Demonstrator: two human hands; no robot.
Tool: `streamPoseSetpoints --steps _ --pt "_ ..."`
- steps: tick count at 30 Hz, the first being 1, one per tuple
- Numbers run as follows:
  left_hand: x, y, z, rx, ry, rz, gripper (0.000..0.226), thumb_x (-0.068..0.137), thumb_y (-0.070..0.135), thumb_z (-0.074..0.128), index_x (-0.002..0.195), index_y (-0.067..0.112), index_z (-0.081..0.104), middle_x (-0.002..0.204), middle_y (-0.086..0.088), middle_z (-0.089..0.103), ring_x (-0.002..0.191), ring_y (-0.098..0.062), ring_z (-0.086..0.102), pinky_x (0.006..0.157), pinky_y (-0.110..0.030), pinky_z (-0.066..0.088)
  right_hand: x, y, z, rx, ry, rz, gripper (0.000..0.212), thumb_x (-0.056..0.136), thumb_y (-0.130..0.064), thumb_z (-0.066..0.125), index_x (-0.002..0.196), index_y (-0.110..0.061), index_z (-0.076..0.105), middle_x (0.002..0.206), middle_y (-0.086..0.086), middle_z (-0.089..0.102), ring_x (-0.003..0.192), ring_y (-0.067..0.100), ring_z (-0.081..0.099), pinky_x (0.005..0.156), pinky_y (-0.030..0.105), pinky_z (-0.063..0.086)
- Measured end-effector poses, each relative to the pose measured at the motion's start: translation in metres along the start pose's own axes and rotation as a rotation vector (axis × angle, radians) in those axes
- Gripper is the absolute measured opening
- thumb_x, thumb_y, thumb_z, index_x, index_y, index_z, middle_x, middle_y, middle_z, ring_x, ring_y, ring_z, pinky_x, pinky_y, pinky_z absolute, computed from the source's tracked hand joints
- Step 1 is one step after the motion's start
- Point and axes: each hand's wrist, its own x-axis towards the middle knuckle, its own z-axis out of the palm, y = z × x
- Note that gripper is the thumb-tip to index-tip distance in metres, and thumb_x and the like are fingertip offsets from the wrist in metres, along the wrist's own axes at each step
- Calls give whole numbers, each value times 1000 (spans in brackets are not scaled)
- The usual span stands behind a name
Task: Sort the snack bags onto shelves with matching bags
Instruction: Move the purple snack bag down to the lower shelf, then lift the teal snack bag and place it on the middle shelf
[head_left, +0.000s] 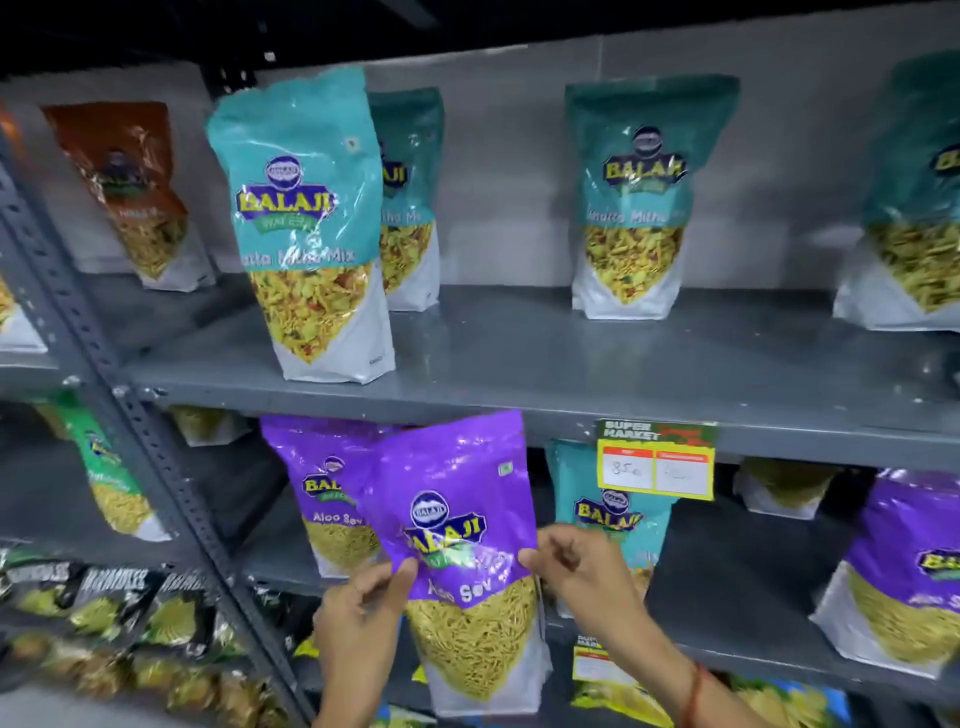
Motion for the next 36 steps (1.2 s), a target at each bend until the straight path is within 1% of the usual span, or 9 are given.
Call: streamPoseSetpoints --steps 2,5,10,15,21,24,30,33,36 --pt "14 -16 7 90 -24 -16 13 69 43 81 62 41 72 53 11 69 50 -5 57 60 -32 50 15 33 16 -14 35 87 28 77 -37 73 71 -12 62 53 3 53 58 8 48 57 43 48" --pt "40 -31 24 278 -59 101 36 79 41 71 53 24 54 45 -1 46 45 -9 39 49 -22 32 42 69 36 -34 115 162 45 71 -53 67 77 -8 65 65 16 65 58 13 53 65 57 56" --pt "79 -56 53 292 -16 68 43 80 25 77 47 25 49 42 3 38 45 -12 37 51 -34 30 72 80 59 -122 277 128 28 84 -36 70 63 -17 65 51 -2 64 53 21 65 54 37 51" --pt "87 -77 65 258 -12 -30 17 80 24 78 84 8 79 71 -8 75 65 -20 64 65 -33 45 78 94 74 -179 340 142 27 91 -31 67 69 -16 71 56 2 69 54 19 64 54 35 47" --pt "74 -69 78 36 42 -223 31 82 16 76 111 9 69 99 -1 68 98 -27 67 88 -37 51 61 91 75 -106 319 144 17 91 -26 66 103 -20 77 84 -11 78 73 3 72 68 29 58" --pt "38 -40 98 -93 158 -81 43 81 17 76 121 11 60 118 -2 61 104 -17 59 84 -27 50 32 84 56 -13 387 134 22 90 -29 70 109 -21 77 95 -16 78 84 -5 72 75 25 60" --pt "-2 -16 155 73 -364 124 47 87 36 68 130 21 58 120 8 62 106 -7 63 78 -25 58 6 79 -38 104 917 158 13 89 -21 71 102 -21 68 89 -7 72 80 5 66 68 19 54" --pt "12 -30 174 367 -473 126 57 90 51 55 133 13 55 124 -5 67 111 -22 65 89 -39 55 11 98 -72 117 649 274 19 90 -23 71 107 -15 70 100 -2 74 84 -3 67 64 5 49" --pt "16 -39 179 399 -512 167 46 91 54 49 109 16 69 102 -5 77 93 -20 72 71 -32 55 11 115 -81 -138 426 273 27 90 -40 66 91 -16 77 85 1 79 73 2 69 55 10 43"
